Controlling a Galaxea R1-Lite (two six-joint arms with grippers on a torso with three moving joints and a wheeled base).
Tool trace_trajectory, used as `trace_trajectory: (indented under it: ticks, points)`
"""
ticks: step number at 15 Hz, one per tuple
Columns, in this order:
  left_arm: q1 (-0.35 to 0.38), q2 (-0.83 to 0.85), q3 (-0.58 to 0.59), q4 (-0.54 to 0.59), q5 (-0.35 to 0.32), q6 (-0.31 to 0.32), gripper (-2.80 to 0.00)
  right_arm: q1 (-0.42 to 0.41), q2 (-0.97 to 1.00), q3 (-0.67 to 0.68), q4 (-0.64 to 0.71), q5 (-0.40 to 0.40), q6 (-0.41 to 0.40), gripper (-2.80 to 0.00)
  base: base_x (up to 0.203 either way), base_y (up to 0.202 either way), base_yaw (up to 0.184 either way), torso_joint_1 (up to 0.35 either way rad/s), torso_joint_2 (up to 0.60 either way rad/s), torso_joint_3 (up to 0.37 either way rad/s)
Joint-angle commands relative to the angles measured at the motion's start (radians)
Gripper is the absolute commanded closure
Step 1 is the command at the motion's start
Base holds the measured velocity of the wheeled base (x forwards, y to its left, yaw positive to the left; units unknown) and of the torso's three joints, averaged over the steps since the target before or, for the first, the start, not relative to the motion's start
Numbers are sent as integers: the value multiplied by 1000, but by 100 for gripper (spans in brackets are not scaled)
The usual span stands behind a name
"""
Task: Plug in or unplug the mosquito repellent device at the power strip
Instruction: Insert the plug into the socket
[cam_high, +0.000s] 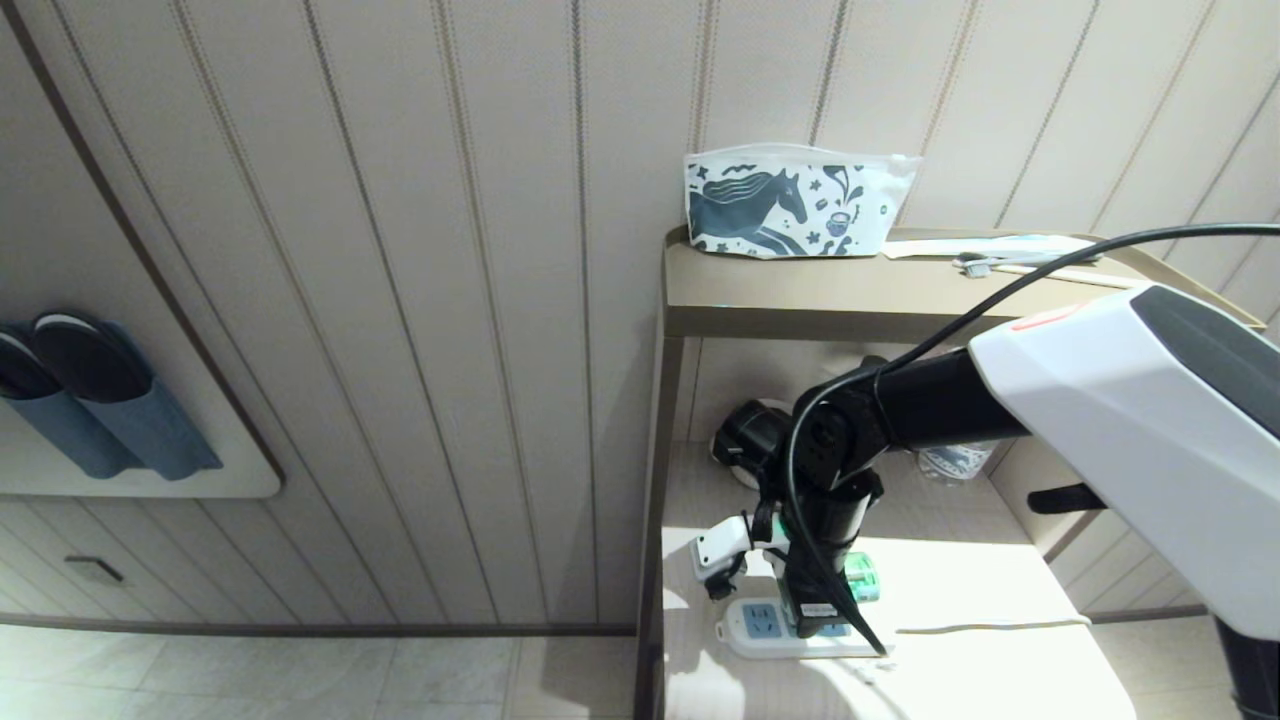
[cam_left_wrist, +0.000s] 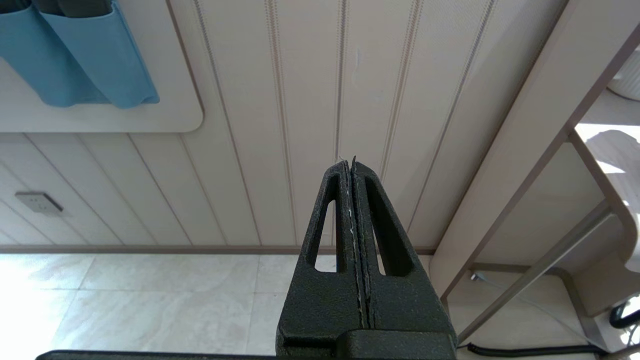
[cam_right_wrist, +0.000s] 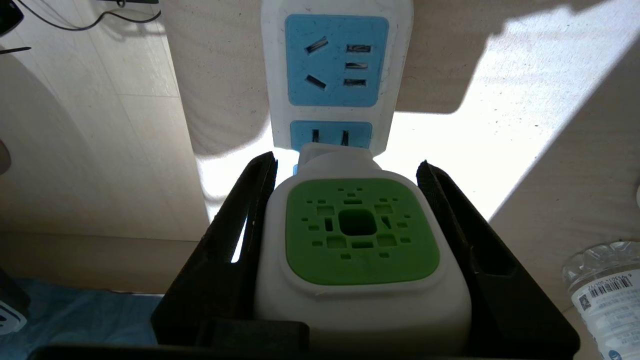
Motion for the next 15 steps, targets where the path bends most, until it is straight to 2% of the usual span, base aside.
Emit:
trace_trajectory:
  ticks: [1,8,10,15]
  points:
    - [0,1,0,0,0,0,0,0,-1,2,3,-1,-6,0,0,0,0,0,0,0]
    - [0,1,0,0,0,0,0,-2,-3,53,-76,1,-14,0,0,0,0,0,0,0]
    - [0,0,0,0,0,0,0,-3,-2,76,-118,2,-44,0,0,0,0,0,0,0]
    - [0,1,0,0,1,0,0,-3,-9,92,-120,2,-42,0,0,0,0,0,0,0]
